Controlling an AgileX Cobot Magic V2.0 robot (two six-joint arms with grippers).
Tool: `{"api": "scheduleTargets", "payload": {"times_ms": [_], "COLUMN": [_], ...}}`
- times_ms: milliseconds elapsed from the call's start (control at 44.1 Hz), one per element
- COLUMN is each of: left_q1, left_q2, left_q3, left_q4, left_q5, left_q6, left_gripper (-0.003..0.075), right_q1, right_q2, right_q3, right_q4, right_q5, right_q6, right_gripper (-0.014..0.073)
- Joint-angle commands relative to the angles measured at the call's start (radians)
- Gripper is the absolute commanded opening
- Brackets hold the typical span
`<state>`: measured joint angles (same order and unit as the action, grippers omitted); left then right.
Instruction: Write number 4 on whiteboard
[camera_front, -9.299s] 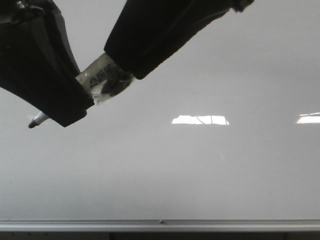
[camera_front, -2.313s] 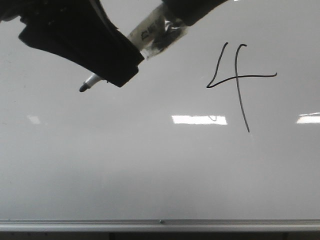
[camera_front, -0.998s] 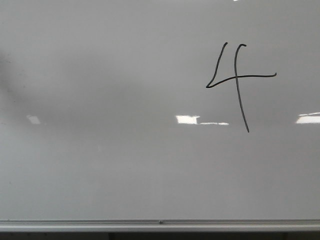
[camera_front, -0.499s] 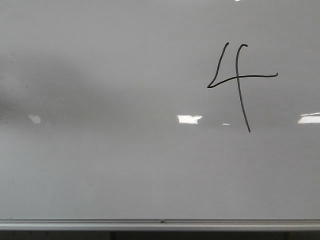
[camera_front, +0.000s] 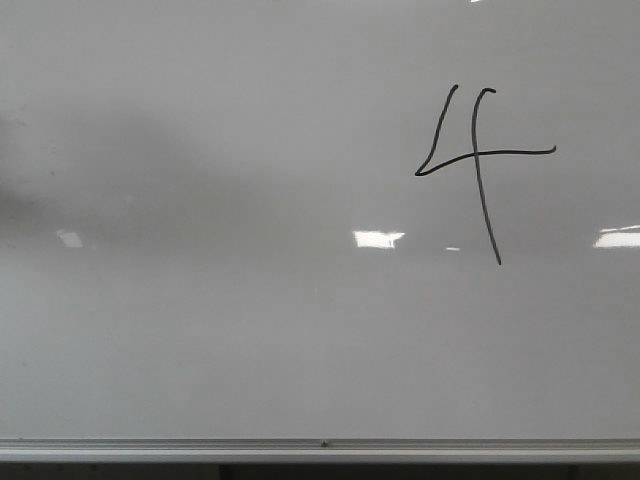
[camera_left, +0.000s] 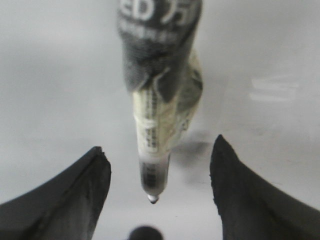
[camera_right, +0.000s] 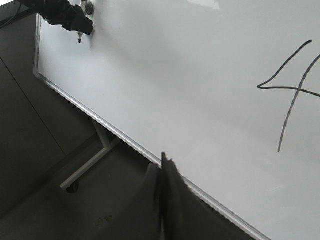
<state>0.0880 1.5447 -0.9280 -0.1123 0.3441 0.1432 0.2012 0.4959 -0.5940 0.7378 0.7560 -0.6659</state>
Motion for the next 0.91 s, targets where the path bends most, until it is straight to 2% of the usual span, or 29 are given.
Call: {"api": "scheduleTargets", "payload": {"times_ms": [0, 113, 181, 476, 885], "left_q1": [-0.005, -0.005, -0.005, -0.02, -0.02], "left_q2": [-0.132, -0.272, -0.37, -0.779, -1.242], "left_q3": [0.021, 0.095, 0.142, 0.332, 0.393], "left_q4": [0.002, 0.002, 0.002, -0.027, -0.026], "left_q5": [-0.05, -0.056, -0.056, -0.066, -0.035], "left_q6": [-0.001, -0.001, -0.001, -0.001, -0.001], "left_gripper": [0.0419, 0.041, 0.0369, -0.0022, -0.002], "right_q1": [-0.007, -0.007, -0.007, -0.007, -0.007], "right_q2": [0.002, 0.002, 0.002, 0.002, 0.002], "right_q3": [-0.025, -0.025, -0.025, -0.025, -0.025], "right_q4": [0.031, 0.031, 0.031, 0.031, 0.031], "right_q5": [-0.051, -0.051, -0.051, -0.051, -0.051], "right_q6": [0.0, 0.0, 0.0, 0.0, 0.0], "right_gripper": [-0.0105, -0.0105, -0.0105, -0.0105, -0.0105]}}
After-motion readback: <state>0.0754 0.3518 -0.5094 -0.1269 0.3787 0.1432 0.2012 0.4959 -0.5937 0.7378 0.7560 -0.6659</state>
